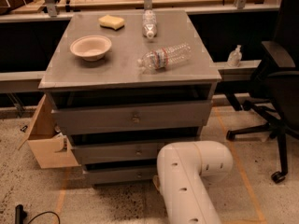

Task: Close bottom drawer

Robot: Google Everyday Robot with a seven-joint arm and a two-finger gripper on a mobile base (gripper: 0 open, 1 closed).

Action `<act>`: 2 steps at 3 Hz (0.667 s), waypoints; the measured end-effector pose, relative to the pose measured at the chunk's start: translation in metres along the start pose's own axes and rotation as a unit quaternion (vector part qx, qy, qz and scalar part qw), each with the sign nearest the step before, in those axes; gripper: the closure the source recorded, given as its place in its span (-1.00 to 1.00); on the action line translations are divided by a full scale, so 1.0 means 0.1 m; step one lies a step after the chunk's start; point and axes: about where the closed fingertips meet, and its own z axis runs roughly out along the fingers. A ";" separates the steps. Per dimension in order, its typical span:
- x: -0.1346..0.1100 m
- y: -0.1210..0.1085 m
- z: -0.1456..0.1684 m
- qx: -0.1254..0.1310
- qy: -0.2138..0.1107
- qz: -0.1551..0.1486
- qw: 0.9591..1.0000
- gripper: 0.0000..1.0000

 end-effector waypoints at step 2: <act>-0.34 0.15 -0.43 -0.057 -0.061 0.050 0.995 1.00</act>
Offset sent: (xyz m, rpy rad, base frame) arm -0.0341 0.0056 0.0194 0.0838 0.0942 0.0418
